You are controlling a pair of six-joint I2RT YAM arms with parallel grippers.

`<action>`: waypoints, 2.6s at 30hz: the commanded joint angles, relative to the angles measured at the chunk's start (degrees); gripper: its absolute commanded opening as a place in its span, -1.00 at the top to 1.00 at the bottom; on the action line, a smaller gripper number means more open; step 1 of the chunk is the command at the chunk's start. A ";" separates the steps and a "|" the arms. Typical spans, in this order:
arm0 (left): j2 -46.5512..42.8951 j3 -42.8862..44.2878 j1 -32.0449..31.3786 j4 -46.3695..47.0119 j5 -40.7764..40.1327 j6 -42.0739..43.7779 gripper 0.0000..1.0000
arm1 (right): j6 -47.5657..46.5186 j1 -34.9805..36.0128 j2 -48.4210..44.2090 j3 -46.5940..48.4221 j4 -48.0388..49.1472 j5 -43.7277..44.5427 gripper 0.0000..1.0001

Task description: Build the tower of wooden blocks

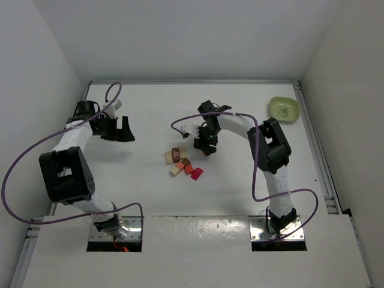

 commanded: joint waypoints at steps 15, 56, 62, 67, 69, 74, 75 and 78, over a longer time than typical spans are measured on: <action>1.90 2.96 0.75 1.11 2.59 0.39 -0.99 | -0.38 0.83 0.03 -1.82 1.98 1.48 -0.99; 5.75 6.73 -33.78 15.87 -24.04 -24.04 0.28 | 75.81 -21.22 -26.96 -16.76 13.15 1.57 -0.54; 12.96 12.89 -41.34 14.82 -23.33 -26.85 0.58 | 77.67 -21.05 -24.93 -18.26 15.79 0.96 -0.54; 19.03 14.92 -44.33 14.82 -22.73 -29.49 0.58 | 78.20 -21.05 -24.49 -18.26 15.87 1.83 -0.56; 20.35 15.53 -45.21 14.82 -22.72 -30.63 0.55 | 78.11 -21.23 -24.40 -18.61 15.61 2.53 -0.56; 23.17 17.55 -46.44 14.29 -22.72 -31.77 0.27 | 77.94 -21.58 -25.72 -20.54 16.13 2.37 -0.62; 24.04 17.55 -46.44 14.29 -22.72 -31.77 0.27 | 78.02 -21.58 -25.89 -21.06 16.05 2.10 -0.62; 25.62 18.87 -46.97 14.29 -22.72 -32.30 0.27 | 77.93 -21.76 -26.34 -21.68 16.05 2.18 -0.62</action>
